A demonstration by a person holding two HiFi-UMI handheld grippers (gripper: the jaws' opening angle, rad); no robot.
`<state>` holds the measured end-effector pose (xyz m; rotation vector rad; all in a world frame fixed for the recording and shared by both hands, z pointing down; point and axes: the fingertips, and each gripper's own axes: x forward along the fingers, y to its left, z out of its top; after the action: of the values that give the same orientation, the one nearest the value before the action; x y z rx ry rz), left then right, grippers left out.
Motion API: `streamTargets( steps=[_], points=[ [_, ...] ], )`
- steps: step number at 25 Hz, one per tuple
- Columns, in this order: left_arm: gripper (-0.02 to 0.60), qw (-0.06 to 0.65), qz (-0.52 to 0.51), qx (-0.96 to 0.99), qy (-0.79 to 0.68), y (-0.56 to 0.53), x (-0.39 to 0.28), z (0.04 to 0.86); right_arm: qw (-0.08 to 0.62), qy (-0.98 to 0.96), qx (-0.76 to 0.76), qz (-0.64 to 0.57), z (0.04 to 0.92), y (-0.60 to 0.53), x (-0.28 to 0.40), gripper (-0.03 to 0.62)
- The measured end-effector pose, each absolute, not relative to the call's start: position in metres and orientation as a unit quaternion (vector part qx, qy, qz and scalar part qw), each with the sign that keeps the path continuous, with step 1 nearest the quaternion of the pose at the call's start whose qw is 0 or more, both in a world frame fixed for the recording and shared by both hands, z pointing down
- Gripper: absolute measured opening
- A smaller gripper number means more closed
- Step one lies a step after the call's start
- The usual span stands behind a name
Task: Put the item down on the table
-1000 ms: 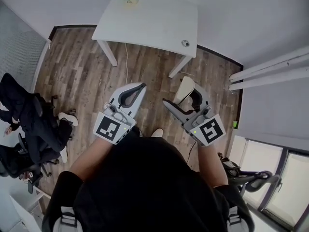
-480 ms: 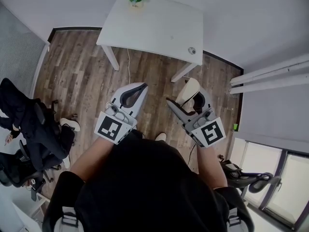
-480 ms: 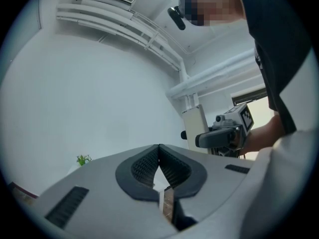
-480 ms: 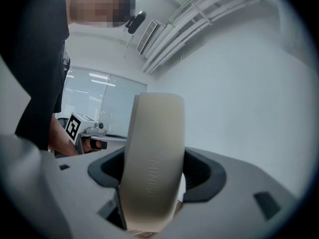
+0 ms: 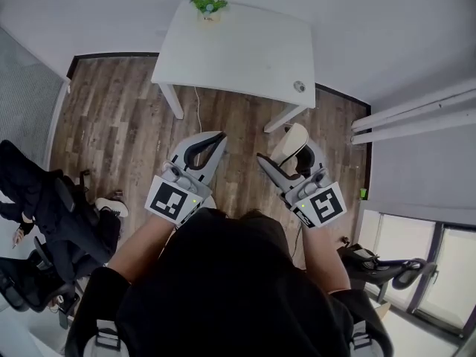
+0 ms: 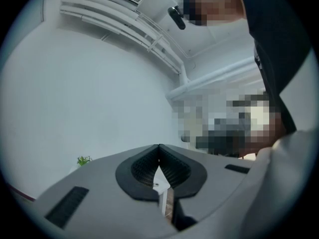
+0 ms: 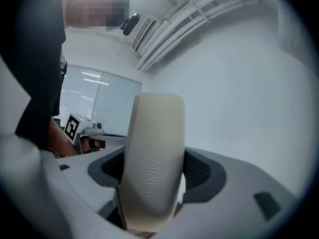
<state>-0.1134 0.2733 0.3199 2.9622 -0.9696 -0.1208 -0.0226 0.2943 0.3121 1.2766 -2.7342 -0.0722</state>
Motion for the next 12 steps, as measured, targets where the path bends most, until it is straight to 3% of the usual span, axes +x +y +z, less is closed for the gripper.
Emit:
streamTargets(
  steps=[12],
  points=[
    [-0.006,0.022,-0.027,0.948,-0.315,0.233,-0.127,0.336,0.061,-0.902,0.428,-0.006,0.325,0.249,-0.027,0.325]
  ],
)
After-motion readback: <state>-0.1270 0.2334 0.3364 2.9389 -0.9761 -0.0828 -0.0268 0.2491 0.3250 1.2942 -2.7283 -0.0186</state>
